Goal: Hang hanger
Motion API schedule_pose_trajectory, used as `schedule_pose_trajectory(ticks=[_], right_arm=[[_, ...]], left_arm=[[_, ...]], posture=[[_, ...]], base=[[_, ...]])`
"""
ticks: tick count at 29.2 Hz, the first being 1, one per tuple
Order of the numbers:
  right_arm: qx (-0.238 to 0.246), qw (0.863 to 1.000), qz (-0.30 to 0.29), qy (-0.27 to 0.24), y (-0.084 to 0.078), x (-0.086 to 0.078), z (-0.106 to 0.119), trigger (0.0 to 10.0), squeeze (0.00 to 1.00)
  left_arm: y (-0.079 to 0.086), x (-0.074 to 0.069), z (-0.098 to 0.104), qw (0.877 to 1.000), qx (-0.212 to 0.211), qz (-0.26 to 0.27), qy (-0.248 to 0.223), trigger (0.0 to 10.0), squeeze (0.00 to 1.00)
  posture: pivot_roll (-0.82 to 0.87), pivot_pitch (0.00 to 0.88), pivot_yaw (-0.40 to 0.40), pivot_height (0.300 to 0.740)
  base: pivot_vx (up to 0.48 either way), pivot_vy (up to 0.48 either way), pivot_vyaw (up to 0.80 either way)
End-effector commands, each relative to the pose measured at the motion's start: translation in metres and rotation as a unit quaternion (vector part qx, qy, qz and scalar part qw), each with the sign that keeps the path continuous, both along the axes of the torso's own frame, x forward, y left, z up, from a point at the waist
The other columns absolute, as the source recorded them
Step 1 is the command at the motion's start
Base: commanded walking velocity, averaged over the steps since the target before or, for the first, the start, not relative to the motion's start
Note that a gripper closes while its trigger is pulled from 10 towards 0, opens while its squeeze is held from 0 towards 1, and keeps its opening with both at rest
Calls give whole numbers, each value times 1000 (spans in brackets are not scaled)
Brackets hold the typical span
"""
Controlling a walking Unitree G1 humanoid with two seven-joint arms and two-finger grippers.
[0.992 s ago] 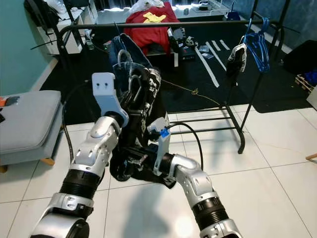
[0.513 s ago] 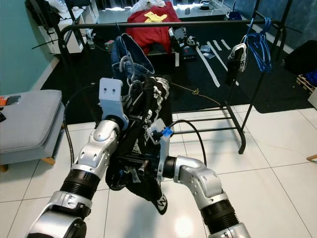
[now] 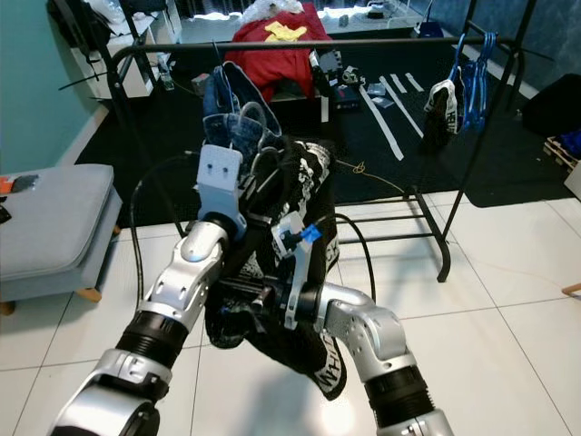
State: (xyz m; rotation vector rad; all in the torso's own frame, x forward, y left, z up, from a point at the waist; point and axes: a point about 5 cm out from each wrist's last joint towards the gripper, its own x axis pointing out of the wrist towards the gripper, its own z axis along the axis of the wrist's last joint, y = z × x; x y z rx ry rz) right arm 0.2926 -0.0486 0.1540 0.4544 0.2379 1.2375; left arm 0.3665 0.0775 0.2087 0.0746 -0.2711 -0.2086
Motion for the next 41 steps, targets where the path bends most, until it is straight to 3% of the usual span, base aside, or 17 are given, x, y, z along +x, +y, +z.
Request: schedule_pose_trajectory(ticks=[1,10,21,22,24,25,26,30,31,32,33,41], right_arm=[[44,998,26,-24,16,-2,19,0,0],[33,997,-75,-13,5,16,20,0,0],[29,991,-134,-2,-1,28,20,0,0],[28,991,-133,2,-1,28,20,2549,0],[28,991,-133,2,-1,28,20,2549,0],[29,992,-127,7,0,26,19,9059,0],[31,992,-120,12,1,25,19,10000,224],[33,993,-117,15,1,24,19,10000,224],[35,992,-120,15,0,25,19,10000,910],[35,992,-120,15,0,25,19,10000,910],[38,991,-128,14,-1,26,20,10000,1000],[55,982,-180,-7,-8,35,25,10000,1000]], left_arm=[[-10,-5,3,1000,8,-20,-18,0,0],[-11,-11,6,999,8,-34,-27,0,0],[-18,-18,4,997,10,-78,-24,0,0],[-21,-20,4,996,9,-87,-24,0,0],[-21,-20,4,996,9,-87,-24,0,0],[-22,-21,5,995,6,-97,-23,0,0],[-24,-22,6,994,1,-107,-22,0,0],[-25,-23,6,993,-2,-113,-21,0,0],[-26,-24,7,993,-3,-120,-20,0,0],[-26,-24,7,993,-3,-120,-20,0,0],[-27,-25,7,992,-3,-127,-19,0,0],[-29,-30,6,989,-9,-148,-12,0,0]], posture=[[45,92,68,740],[47,92,66,740],[47,91,67,740],[46,91,67,740],[46,91,67,740],[45,90,65,740],[45,89,65,740],[45,89,65,740],[46,88,66,740],[46,88,66,740],[46,87,66,740],[46,82,66,740]], base=[[0,0,0],[0,0,0],[0,0,0],[0,0,0],[0,0,0],[0,0,0],[0,0,0],[0,0,0],[0,0,0],[0,0,0],[0,0,0],[0,0,0]])
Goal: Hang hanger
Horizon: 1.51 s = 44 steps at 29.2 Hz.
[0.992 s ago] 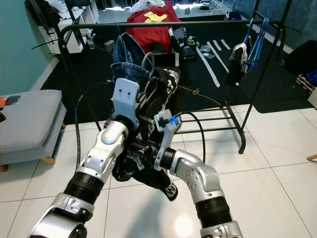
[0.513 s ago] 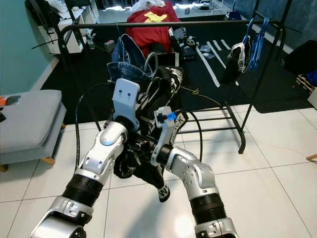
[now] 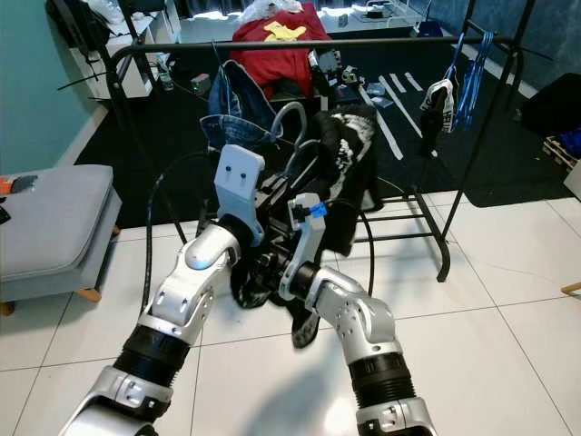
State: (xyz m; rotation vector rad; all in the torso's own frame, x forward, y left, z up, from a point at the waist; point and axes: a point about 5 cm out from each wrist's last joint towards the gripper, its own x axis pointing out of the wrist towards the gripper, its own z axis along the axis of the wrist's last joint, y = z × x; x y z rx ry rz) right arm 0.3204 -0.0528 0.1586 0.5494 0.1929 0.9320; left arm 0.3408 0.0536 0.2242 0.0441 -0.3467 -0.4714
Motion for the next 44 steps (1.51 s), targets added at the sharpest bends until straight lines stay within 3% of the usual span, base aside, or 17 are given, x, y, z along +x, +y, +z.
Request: schedule_pose_trajectory(ticks=[1,4,5,6,8,9,14,15,19,21,22,24,25,26,27,40,44], right_arm=[[28,997,-41,-52,-5,8,22,10000,1000],[23,996,-52,-64,-6,9,23,10000,1000],[20,996,-56,-67,-7,10,23,10000,910],[18,996,-52,-66,-6,9,23,10000,596],[17,997,-48,-65,-6,9,23,10000,596],[17,997,-46,-63,-6,9,23,10000,0],[8,998,-22,-65,-3,5,21,10000,0],[-10,996,28,-88,2,-6,18,10000,0],[-25,990,78,-115,7,-16,15,10000,0],[-54,979,121,-156,10,-26,13,10000,0],[-96,964,157,-194,11,-33,8,10000,0],[-96,964,157,-194,11,-33,8,10000,0],[-142,946,185,-227,11,-38,2,10000,0],[-142,946,185,-227,11,-38,2,10000,0],[-178,930,203,-248,9,-40,-3,10000,0],[-237,900,209,-302,-3,-42,-6,10000,0],[-237,900,209,-302,-3,-42,-6,10000,0]], left_arm=[[-5,-5,-10,999,-7,-22,25,0,0],[-6,-6,-10,999,-9,-30,27,0,0],[-6,-6,-10,999,-8,-32,29,0,0],[-5,-6,-10,999,-7,-32,29,0,0],[-5,-6,-10,999,-7,-32,30,0,0],[-5,-7,-10,999,-6,-32,31,0,0],[-3,-6,-10,999,-3,-30,31,0,0],[2,-4,-12,999,5,-18,34,0,0],[7,0,-14,999,12,-3,38,0,0],[14,3,-16,999,18,18,44,0,0],[21,8,-18,997,26,44,50,0,0],[21,8,-18,997,26,44,50,0,0],[28,12,-19,996,33,65,56,0,0],[28,12,-19,996,33,65,56,0,0],[34,16,-19,994,39,84,59,0,0],[51,25,-17,990,48,117,65,0,0],[51,25,-17,990,48,117,65,0,0]], posture=[[46,79,67,740],[46,75,67,740],[45,73,67,740],[45,73,67,740],[45,73,67,740],[45,73,67,740],[45,73,68,740],[47,73,67,740],[47,75,68,740],[47,76,68,740],[47,80,69,740],[47,80,69,740],[48,82,70,740],[48,82,70,740],[47,84,71,740],[46,92,67,740],[46,92,67,740]], base=[[0,0,0],[0,0,0],[0,0,0],[0,0,0],[0,0,0],[0,0,0],[0,0,0],[0,0,0],[0,0,0],[0,0,0],[0,0,0],[0,0,0],[0,0,0],[0,0,0],[0,0,0],[0,0,0],[0,0,0]])
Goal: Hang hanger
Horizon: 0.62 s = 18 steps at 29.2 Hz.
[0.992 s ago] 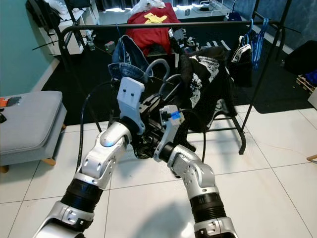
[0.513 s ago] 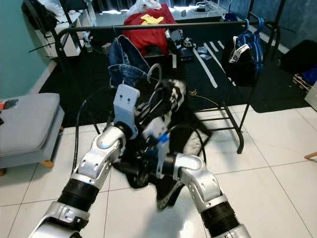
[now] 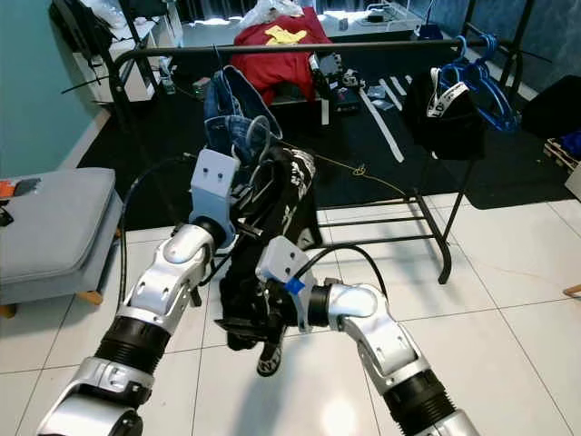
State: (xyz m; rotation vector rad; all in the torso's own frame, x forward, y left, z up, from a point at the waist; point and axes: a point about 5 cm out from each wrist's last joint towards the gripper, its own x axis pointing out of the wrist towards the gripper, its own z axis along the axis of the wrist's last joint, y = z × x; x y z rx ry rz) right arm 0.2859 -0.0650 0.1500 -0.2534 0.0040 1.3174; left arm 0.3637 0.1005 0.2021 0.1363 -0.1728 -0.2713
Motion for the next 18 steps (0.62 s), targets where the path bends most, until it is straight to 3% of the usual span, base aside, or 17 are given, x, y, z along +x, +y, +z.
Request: schedule_pose_trajectory(ticks=[1,2,4,8,9,12,13,18], right_arm=[[6,999,39,-28,7,-9,5,10000,0],[6,999,39,-28,7,-9,5,10000,0],[-14,996,-6,-87,-8,-3,9,10000,0],[-14,994,-25,-107,-15,-1,10,10000,0],[5,993,-31,-111,-18,-2,11,10000,0],[39,994,-22,-100,-16,-6,14,10000,0],[103,992,11,-66,-8,-15,20,10000,0],[122,991,38,-35,-2,-19,19,10000,0]], left_arm=[[5,3,4,1000,3,6,-7,0,0],[5,3,4,1000,3,6,-7,0,0],[14,6,5,1000,0,9,-9,0,0],[16,6,7,1000,-1,5,-11,0,0],[17,6,8,1000,-2,0,-14,0,0],[16,6,8,1000,2,-5,-16,0,0],[10,4,6,1000,6,-10,-17,0,0],[4,3,5,1000,1,-12,-15,0,0]], posture=[[46,92,66,740],[46,92,66,740],[42,94,69,740],[42,94,69,740],[41,95,71,740],[41,95,71,740],[43,94,71,740],[43,93,69,740]], base=[[0,0,0],[0,0,0],[0,0,0],[0,0,0],[0,0,0],[0,0,0],[0,0,0],[0,0,0]])
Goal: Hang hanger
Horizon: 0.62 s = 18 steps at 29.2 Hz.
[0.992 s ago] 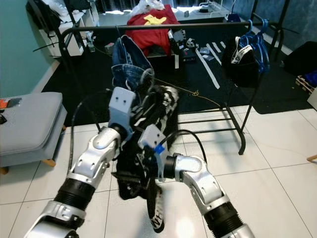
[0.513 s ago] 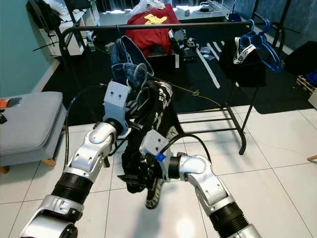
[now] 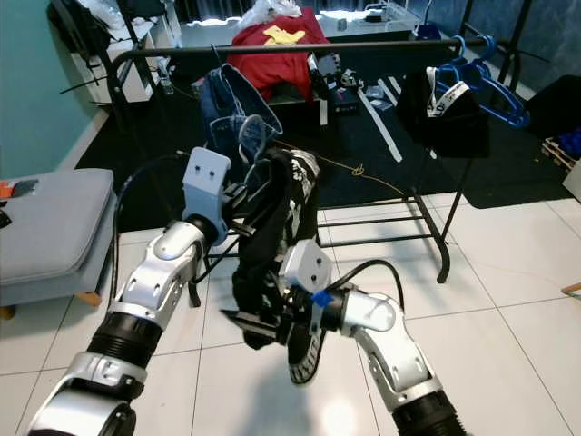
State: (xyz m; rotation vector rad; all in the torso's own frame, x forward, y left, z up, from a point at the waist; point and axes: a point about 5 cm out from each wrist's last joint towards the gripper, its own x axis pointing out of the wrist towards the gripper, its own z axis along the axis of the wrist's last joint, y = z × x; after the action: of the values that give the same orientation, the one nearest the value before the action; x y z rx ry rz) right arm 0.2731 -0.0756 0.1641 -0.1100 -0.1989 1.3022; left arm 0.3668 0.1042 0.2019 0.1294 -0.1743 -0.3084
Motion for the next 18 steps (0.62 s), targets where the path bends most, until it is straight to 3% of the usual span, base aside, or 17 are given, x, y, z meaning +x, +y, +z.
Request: schedule_pose_trajectory(ticks=[1,8,11,15,16,17,18], right_arm=[[10,999,35,-5,8,-7,5,10000,0],[-43,994,96,37,19,-11,-15,10000,0],[-76,991,96,50,20,-10,-27,10000,0],[-82,992,76,54,19,-7,-30,10000,0],[-80,993,61,59,17,-4,-32,10000,0],[-59,994,41,76,14,-2,-32,10000,0],[-59,994,41,76,14,-2,-32,10000,0]], left_arm=[[0,0,5,1000,3,6,-16,0,0],[-21,-3,8,1000,-15,-15,-15,0,0],[-25,-1,13,999,-37,0,-13,0,0],[-25,0,15,998,-57,7,-8,0,0],[-24,1,16,997,-82,14,2,0,0],[-20,3,16,990,-138,27,28,0,0],[-20,3,16,990,-138,27,28,0,0]], posture=[[43,93,69,740],[46,87,67,740],[48,84,65,740],[46,83,66,740],[44,81,68,740],[42,80,69,740],[42,80,69,740]], base=[[0,0,0],[0,0,0],[0,0,0],[0,0,0],[0,0,0],[0,0,0],[0,0,0]])
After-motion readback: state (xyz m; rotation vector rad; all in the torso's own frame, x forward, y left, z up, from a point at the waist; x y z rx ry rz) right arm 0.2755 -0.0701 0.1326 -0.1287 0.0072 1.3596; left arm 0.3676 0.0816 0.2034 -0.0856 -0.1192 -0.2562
